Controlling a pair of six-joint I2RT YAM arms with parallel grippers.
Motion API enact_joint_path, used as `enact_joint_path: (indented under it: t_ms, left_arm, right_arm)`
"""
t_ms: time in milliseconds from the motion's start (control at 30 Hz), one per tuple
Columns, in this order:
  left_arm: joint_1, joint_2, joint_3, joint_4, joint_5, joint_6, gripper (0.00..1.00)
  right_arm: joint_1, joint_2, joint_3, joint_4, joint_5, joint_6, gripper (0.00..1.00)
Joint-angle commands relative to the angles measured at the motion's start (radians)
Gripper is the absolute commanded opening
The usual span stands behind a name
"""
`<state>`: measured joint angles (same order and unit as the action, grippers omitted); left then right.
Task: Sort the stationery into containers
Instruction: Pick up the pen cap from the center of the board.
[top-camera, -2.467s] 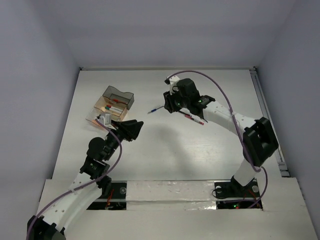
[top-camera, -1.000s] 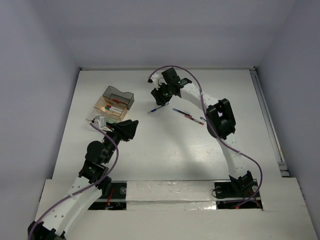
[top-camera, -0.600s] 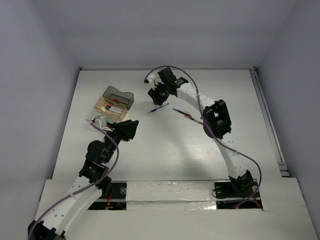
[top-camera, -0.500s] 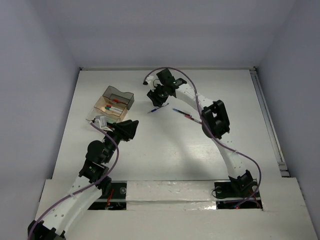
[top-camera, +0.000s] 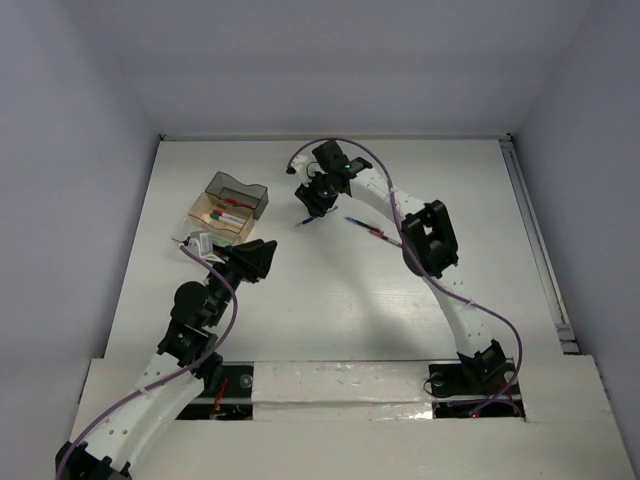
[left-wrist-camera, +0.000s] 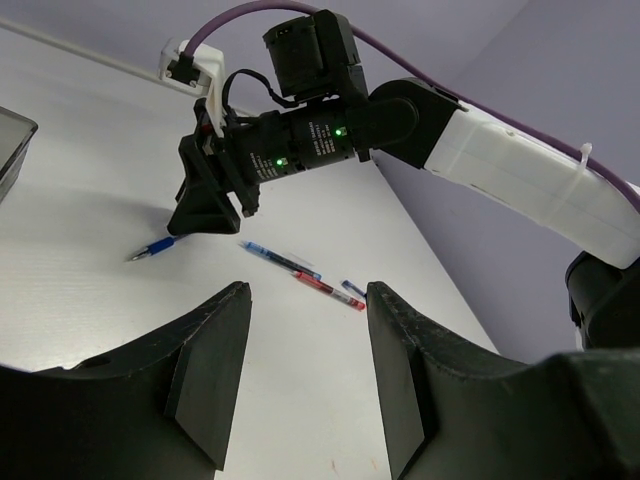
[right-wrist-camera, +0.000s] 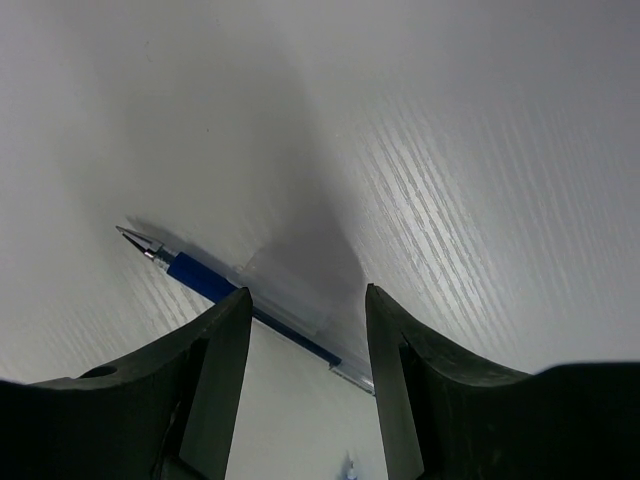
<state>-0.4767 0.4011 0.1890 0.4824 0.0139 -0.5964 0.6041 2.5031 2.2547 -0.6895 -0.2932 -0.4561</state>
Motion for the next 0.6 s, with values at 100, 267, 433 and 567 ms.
enact_joint_path:
  t_ms: [100,267,433,567]
  left_arm:
    - [-0.005,-0.008,-0.008,0.061,-0.003,0.000,0.46]
    - [-0.005,-0.008,-0.008,0.062,-0.005,0.000,0.46]
    - [-0.005,-0.005,-0.008,0.062,-0.005,0.001,0.46]
    - [-0.005,-0.002,-0.008,0.061,-0.005,0.001,0.46]
  right_arm:
    - [0.011,0.033,0.065,0.010,0.014,-0.010,0.54]
    - [0.011,0.046,0.078,0.004,0.003,-0.009,0.54]
    - [0.011,0.053,0.080,0.001,0.003,-0.007,0.53]
    - [0.011,0.062,0.078,-0.001,0.006,-0.009,0.50]
